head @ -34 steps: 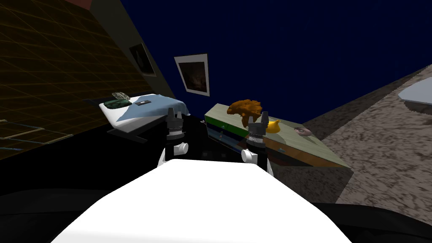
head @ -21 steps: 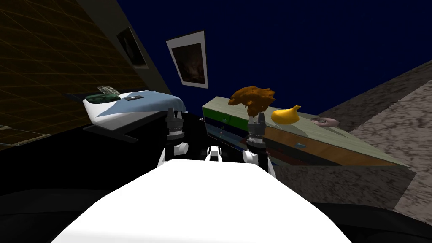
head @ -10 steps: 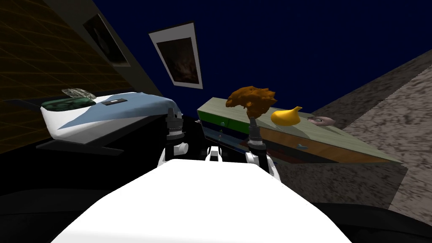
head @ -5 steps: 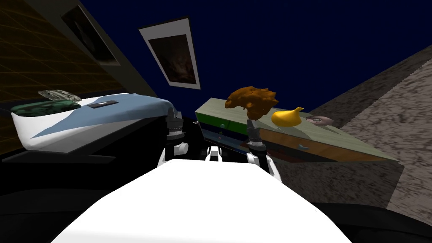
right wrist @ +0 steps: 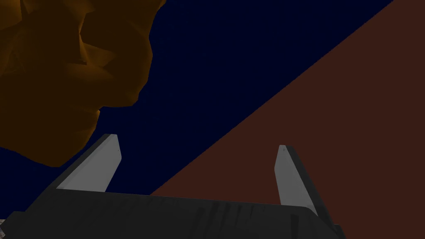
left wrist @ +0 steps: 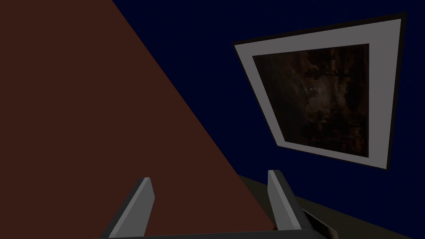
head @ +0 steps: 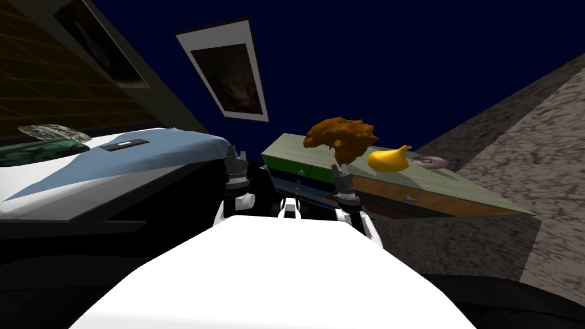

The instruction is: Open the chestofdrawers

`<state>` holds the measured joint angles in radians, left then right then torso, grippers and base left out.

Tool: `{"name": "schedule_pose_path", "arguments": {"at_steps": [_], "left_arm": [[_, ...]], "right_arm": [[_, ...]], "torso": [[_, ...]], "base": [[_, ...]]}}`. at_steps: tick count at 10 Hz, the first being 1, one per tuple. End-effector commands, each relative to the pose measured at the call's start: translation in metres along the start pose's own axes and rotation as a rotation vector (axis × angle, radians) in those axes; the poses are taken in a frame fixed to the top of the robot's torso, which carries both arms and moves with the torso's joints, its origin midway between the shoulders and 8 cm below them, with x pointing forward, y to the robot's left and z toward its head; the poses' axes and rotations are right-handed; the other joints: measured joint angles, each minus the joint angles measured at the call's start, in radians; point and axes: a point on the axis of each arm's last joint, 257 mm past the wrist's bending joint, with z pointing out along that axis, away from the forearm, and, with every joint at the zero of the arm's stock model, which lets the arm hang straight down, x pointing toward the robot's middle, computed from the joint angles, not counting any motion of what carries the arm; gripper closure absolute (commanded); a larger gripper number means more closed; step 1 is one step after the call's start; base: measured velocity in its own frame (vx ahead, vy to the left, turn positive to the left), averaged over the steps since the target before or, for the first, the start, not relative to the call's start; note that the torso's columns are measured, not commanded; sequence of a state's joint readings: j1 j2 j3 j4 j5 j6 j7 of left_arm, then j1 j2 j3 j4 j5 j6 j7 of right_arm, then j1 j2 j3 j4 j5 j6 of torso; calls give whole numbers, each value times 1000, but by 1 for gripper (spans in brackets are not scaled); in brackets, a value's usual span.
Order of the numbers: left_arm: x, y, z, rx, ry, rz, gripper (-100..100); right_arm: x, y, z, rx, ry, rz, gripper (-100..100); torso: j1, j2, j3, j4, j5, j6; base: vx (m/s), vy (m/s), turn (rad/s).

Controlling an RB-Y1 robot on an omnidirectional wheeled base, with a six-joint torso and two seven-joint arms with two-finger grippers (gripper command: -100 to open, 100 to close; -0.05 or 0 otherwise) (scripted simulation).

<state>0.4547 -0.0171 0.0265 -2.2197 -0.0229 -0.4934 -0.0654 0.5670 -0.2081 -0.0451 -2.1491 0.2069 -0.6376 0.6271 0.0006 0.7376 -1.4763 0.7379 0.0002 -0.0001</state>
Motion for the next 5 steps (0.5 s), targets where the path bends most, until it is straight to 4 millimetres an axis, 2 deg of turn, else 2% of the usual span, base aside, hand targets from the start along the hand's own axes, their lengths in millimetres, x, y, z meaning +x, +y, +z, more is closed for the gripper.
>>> {"name": "schedule_pose_path", "arguments": {"at_steps": [1,2,5], "left_arm": [[0,0,0,0,0,0,0],[0,0,0,0,0,0,0],[0,0,0,0,0,0,0]], "right_arm": [[5,-4,-6,-13,20,-111,-100],[5,-4,-6,-13,20,-118,-100],[15,-10,-18,-35,56,-269,-100]], "torso": [[1,-2,-1,0,0,0],[-1,-1,-1,0,0,0],[0,1,1,0,0,0]], "base": [[85,35,-62],[36,9,7],[65,40,-93]]}}
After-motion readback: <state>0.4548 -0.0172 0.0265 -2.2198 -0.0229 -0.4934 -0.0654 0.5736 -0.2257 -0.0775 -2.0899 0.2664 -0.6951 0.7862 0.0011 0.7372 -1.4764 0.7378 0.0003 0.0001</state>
